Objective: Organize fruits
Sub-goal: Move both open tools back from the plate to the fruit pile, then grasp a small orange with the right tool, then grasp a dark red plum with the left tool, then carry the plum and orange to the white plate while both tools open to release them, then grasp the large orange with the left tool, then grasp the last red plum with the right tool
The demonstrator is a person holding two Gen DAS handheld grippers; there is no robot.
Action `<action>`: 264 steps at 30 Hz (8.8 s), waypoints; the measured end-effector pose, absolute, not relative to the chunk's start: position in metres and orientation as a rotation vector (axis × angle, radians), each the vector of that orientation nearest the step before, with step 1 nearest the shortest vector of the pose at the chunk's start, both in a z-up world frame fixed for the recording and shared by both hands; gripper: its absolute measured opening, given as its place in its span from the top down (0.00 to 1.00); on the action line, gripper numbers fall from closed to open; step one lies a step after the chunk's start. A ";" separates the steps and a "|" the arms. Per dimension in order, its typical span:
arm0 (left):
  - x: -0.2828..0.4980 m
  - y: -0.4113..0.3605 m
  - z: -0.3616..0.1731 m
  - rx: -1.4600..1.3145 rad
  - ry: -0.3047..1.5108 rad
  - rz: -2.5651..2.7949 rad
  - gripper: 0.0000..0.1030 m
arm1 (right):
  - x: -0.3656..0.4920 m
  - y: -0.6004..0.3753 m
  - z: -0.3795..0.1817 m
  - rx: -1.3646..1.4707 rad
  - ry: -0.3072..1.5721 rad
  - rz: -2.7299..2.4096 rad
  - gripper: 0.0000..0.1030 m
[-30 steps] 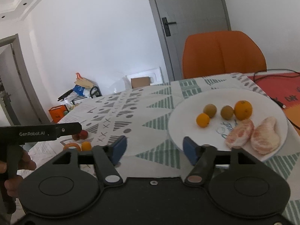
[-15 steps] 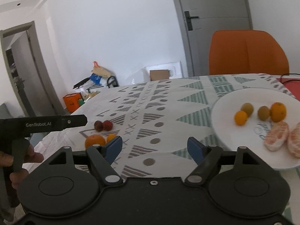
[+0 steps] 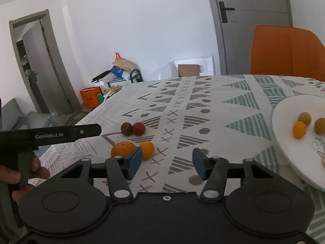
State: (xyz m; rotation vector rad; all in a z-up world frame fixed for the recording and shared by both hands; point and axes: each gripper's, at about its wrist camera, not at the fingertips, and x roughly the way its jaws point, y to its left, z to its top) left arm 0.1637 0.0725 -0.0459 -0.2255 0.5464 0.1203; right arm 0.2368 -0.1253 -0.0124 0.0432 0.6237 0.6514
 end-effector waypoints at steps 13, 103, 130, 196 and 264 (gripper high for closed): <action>0.171 0.095 -0.052 -0.254 0.562 0.136 0.50 | 0.258 -0.097 -0.018 0.029 0.680 0.700 0.64; 0.225 0.045 -0.042 -0.176 0.554 0.007 0.78 | 0.255 -0.193 0.000 0.134 0.598 0.481 0.81; 0.225 -0.061 -0.026 -0.087 0.537 -0.187 0.78 | 0.235 -0.275 -0.001 0.200 0.557 0.321 0.78; 0.207 -0.032 -0.014 -0.083 0.531 -0.100 0.21 | 0.229 -0.242 0.003 0.166 0.525 0.392 0.47; 0.165 0.150 -0.059 -0.335 0.553 0.116 0.62 | 0.294 -0.019 -0.027 -0.077 0.718 0.661 0.69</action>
